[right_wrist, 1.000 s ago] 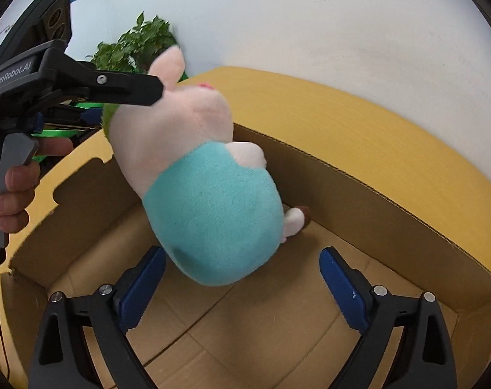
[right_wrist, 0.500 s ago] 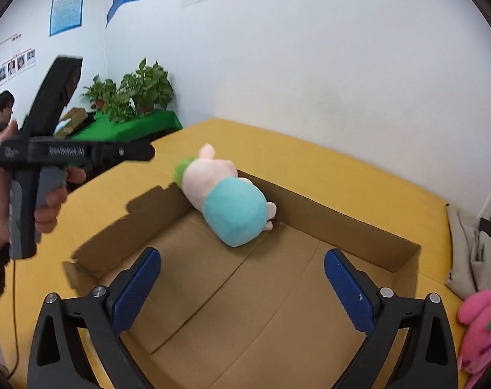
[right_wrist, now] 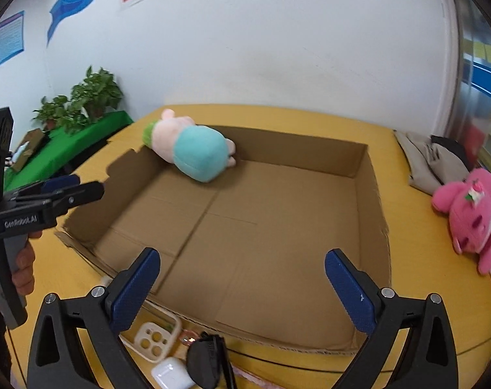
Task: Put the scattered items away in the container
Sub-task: 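Open the right gripper to drop the plush pig into the box, then move the left gripper back toward the white phone case beside the box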
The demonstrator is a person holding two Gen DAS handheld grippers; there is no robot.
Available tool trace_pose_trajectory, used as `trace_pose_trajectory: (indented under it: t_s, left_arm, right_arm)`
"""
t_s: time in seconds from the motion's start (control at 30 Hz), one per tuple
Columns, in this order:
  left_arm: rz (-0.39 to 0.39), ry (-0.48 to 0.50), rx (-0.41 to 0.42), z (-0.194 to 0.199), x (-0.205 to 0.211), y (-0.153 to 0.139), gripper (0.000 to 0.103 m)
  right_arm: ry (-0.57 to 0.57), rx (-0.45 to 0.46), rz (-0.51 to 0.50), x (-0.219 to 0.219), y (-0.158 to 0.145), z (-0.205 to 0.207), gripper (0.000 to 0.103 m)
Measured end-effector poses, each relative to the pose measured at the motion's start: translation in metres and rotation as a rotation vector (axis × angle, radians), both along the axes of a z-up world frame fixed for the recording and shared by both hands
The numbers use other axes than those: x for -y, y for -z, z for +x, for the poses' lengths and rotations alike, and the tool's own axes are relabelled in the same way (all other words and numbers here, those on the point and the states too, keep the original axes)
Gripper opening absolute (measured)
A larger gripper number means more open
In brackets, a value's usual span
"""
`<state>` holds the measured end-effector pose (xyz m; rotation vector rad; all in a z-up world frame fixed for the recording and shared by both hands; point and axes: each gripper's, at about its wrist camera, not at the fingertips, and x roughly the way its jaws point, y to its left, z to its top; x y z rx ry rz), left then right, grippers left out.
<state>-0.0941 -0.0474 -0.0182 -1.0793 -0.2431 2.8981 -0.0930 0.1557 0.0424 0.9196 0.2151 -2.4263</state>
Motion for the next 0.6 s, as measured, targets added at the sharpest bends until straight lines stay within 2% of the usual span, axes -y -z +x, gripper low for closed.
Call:
trace_pose_trajectory:
  t_s: [0.17,0.33,0.47,0.6]
  left_arm:
    - [0.033,-0.010,0.065,-0.002,-0.002,0.035,0.090]
    - [0.037,-0.027,0.132,-0.002,-0.001,0.063,0.089]
    - [-0.042,-0.020,0.140,0.005,-0.007,0.072,0.089]
    - [-0.052,-0.024,0.143,0.013,-0.010,0.075,0.089]
  right_arm:
    - [0.063,-0.015,0.027,-0.010,0.028,-0.011,0.103]
    - [0.095,0.027,0.071,-0.009,0.064,-0.020,0.103]
    - [0.112,0.049,0.010,-0.020,0.074,-0.019,0.103]
    - [0.107,0.022,0.015,-0.023,0.076,-0.010,0.103]
